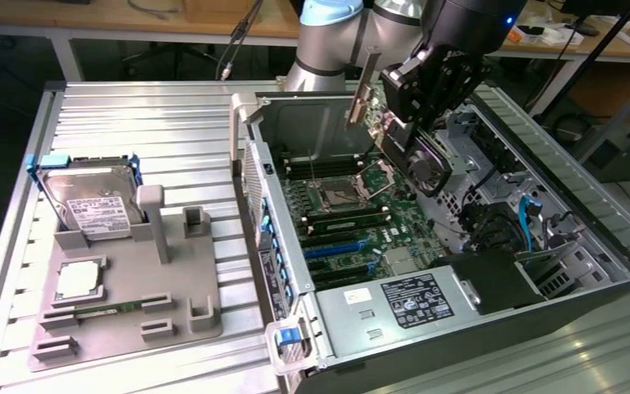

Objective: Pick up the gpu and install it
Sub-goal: 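Insert the gpu into the slot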

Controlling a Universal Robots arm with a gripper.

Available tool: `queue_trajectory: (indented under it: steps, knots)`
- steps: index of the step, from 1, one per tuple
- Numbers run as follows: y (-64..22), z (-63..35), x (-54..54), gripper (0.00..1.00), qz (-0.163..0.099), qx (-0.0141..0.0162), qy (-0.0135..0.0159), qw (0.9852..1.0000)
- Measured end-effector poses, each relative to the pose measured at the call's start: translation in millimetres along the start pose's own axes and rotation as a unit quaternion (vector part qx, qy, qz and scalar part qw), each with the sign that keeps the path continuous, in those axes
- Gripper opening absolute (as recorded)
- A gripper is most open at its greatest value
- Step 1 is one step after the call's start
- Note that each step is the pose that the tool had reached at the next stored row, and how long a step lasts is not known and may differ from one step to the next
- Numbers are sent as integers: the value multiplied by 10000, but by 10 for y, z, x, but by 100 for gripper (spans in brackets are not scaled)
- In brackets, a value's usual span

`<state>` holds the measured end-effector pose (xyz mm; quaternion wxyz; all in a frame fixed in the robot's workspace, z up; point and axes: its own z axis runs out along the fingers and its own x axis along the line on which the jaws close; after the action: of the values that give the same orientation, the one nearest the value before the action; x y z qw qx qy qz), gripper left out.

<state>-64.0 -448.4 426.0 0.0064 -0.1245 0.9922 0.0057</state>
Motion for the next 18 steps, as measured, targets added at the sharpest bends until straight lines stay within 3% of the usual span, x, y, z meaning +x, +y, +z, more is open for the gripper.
queue_trajectory:
  steps: [8, 18]
  knots:
    - [0, 0, 0, 27, -190, -1, 2, 9998]
    - [0, 0, 0, 27, -739, -9, 7, 9973]
